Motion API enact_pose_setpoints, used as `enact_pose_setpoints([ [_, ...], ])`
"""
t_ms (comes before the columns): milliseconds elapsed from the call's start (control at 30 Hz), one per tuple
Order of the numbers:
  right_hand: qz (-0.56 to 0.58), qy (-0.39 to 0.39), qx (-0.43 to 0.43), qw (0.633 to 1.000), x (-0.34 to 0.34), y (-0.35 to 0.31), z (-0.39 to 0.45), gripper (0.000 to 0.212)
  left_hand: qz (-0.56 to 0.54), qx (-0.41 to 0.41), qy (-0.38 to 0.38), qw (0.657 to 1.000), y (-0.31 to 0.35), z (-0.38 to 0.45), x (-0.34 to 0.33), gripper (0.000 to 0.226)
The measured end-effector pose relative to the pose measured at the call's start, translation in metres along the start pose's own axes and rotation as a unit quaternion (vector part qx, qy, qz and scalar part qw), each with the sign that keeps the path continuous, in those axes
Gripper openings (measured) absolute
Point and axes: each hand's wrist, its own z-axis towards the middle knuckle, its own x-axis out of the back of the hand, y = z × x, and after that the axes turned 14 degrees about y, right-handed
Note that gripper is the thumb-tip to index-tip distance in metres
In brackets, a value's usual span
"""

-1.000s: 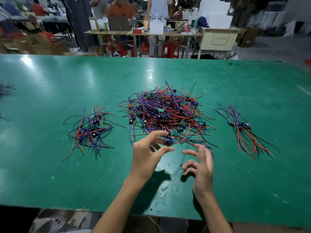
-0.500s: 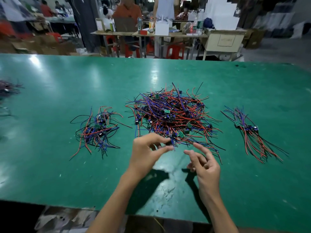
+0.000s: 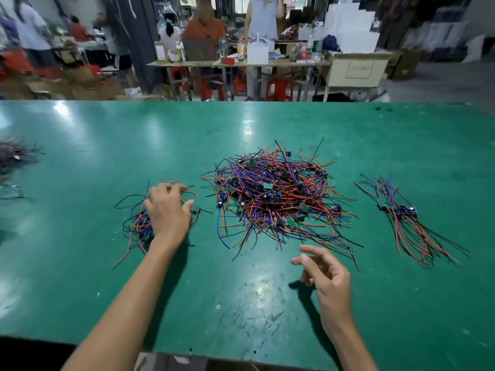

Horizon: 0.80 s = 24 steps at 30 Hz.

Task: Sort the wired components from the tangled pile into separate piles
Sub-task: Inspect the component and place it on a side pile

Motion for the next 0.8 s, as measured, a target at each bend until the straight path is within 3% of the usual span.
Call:
enact_pose_setpoints([
  [67,-0.006,0.0,0.001,1.0,-0.001,0.0,0.0,0.021,0.015,-0.072,-0.052,0.996,0.019,0.003,-0.012,0.026],
  [200,-0.013,-0.009,-0.002,1.0,-0.002,-0.002,0.001,0.024,0.072,-0.038,-0.216,0.973,0.05,0.007,-0.042,0.054],
  [333,-0.028,-0.021,0.004,0.999,-0.002,-0.002,0.0,0.026,0.012,0.019,-0.193,0.981,0.057,-0.006,-0.054,0.037],
  [433,-0.03,-0.021,0.006,0.999,-0.001,-0.001,0.001,0.026,-0.088,0.107,-0.165,0.977,0.063,-0.022,-0.035,0.028],
  [500,-0.036,-0.024,0.011,0.999,-0.001,-0.001,0.002,0.025,-0.236,0.208,-0.174,0.933,0.068,-0.034,-0.011,0.025],
  [567,-0.037,-0.028,0.013,0.999,-0.001,-0.001,0.003,0.025,-0.417,0.291,-0.212,0.835,0.076,-0.048,0.023,0.028],
  [633,-0.04,-0.03,0.014,0.999,-0.002,-0.002,0.002,0.025,-0.524,0.304,-0.25,0.755,0.083,-0.061,0.056,0.038],
  [733,-0.038,-0.034,0.01,0.999,-0.003,-0.002,0.001,0.024,-0.571,0.283,-0.267,0.723,0.095,-0.071,0.088,0.052],
  [800,-0.033,-0.032,0.006,0.999,-0.004,-0.003,-0.001,0.022,-0.586,0.284,-0.266,0.71,0.1,-0.07,0.097,0.048],
])
